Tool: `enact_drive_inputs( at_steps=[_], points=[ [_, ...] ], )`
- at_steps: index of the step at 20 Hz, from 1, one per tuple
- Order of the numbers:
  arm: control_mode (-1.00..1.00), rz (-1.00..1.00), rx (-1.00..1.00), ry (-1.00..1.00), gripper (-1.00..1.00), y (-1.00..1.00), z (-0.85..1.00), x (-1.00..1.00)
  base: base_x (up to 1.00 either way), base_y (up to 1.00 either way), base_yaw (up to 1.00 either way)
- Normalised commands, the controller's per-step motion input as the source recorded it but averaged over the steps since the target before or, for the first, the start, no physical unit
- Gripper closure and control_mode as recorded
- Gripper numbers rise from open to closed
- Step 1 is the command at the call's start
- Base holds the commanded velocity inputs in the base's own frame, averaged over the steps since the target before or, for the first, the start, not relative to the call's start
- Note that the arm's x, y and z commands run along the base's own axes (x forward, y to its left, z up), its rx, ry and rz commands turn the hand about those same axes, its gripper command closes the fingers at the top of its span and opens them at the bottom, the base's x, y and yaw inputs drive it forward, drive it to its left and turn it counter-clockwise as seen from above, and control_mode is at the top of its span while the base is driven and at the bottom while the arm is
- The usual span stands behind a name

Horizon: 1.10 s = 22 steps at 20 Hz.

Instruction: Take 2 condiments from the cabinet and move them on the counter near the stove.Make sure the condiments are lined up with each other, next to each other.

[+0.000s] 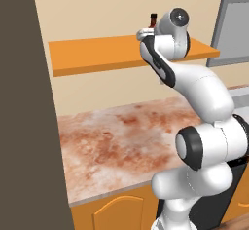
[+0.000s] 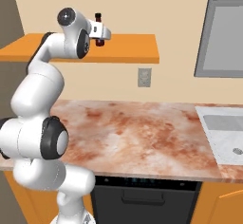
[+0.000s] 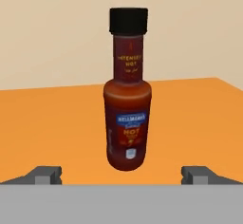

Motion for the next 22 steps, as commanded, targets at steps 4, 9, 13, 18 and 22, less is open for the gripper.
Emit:
enact_drive_inputs(
  at_steps=[4, 9, 13, 18, 22],
  points=[
    [-1.00, 0.00, 0.00, 0.00, -1.00, 0.00, 0.00, 0.16, 0.00, 0.00, 0.00],
    [-1.00, 0.00, 0.00, -0.01, -1.00, 0.00, 0.00, 0.10, 0.00, 0.00, 0.00],
    [-1.00, 0.00, 0.00, 0.00, -1.00, 0.00, 0.00, 0.06, 0.00, 0.00, 0.00],
    [-1.00, -0.01, 0.00, -0.05, -1.00, 0.00, -0.01, 0.05, 0.00, 0.00, 0.00],
    [-1.00, -0.03, 0.00, -0.01, -1.00, 0.00, -0.01, 0.02, 0.00, 0.00, 0.00]
  ],
)
